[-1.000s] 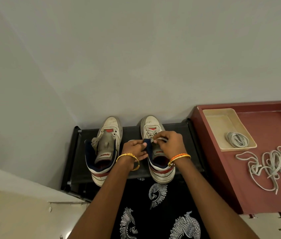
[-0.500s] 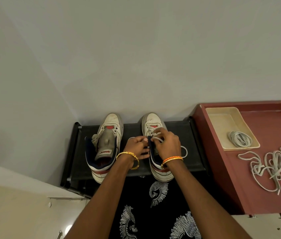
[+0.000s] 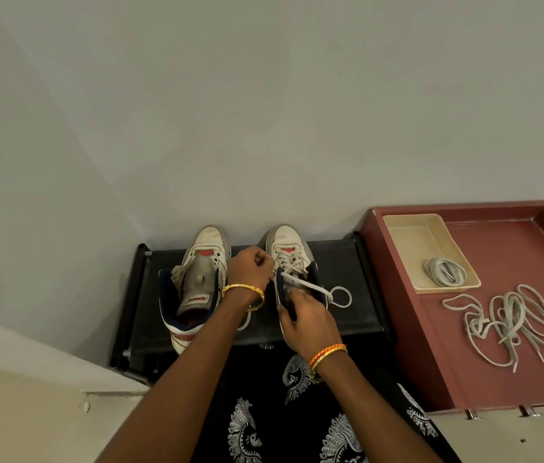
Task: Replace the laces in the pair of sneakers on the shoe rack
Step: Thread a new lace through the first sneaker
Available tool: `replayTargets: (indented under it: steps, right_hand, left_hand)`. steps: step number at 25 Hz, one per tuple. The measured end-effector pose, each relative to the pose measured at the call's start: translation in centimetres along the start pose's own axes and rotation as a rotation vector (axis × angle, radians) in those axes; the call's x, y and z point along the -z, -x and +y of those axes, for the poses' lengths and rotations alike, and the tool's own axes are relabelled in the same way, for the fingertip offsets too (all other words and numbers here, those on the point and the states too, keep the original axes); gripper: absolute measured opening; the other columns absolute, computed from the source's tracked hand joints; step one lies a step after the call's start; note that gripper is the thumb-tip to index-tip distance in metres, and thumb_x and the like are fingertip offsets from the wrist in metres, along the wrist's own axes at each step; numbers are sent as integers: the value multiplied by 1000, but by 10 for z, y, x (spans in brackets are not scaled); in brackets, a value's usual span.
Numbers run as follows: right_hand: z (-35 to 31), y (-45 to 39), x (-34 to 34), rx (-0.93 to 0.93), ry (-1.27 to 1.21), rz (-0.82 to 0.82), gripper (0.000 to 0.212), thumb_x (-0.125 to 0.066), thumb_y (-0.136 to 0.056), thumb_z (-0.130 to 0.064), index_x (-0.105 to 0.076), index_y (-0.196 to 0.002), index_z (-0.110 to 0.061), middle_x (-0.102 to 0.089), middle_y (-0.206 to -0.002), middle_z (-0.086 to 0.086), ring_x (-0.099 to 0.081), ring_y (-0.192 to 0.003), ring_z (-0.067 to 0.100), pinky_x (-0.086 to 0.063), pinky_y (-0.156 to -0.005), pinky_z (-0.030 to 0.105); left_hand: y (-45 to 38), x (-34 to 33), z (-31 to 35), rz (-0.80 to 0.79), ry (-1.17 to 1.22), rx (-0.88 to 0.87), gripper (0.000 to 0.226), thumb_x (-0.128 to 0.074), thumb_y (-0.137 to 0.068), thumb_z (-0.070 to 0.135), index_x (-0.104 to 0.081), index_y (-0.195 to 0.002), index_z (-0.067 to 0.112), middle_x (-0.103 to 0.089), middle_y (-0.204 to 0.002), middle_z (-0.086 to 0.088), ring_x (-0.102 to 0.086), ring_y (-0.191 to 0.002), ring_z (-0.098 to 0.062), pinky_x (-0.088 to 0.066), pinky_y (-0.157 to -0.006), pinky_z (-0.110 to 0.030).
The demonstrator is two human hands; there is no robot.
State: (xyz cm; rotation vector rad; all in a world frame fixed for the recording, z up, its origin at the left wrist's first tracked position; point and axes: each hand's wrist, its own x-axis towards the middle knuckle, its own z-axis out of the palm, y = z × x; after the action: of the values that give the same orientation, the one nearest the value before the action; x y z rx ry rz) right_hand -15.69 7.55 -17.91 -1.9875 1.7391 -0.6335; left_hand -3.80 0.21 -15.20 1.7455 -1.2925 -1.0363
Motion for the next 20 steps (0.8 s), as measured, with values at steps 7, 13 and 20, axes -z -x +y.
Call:
replayTargets:
  steps: [7, 13, 20]
  right_hand:
    - [3, -11, 2, -56, 95, -84, 23, -41, -96, -18, -60, -106, -9, -67, -100, 14, -63, -92, 33, -47, -74, 35]
    - [6, -13, 7, -36, 62, -105, 22, -43, -93, -15, -62, -99, -5, -67, -95, 17, -62, -87, 34, -41, -67, 30]
    - [14, -11, 11, -1, 45, -92, 18, -49, -89, -18, -63, -92, -8, -66, -80, 15, -60, -74, 34, -36, -60, 26]
  left_hand:
    - [-11, 37, 63, 199, 321, -152, 6, -58, -90, 9, -59, -85, 9, -61, -83, -5, -68, -73, -23, -59, -75, -35]
    - [8, 77, 159, 285, 627, -356, 15, -50, -94, 10, -55, -81, 15, -62, -85, -4, -64, -71, -17, -53, -63, -19]
    - [5, 16, 41, -76, -249, 83, 15, -45, -94, 23, -54, -99, 13, -57, -92, -5, -55, -84, -24, -43, -83, -34]
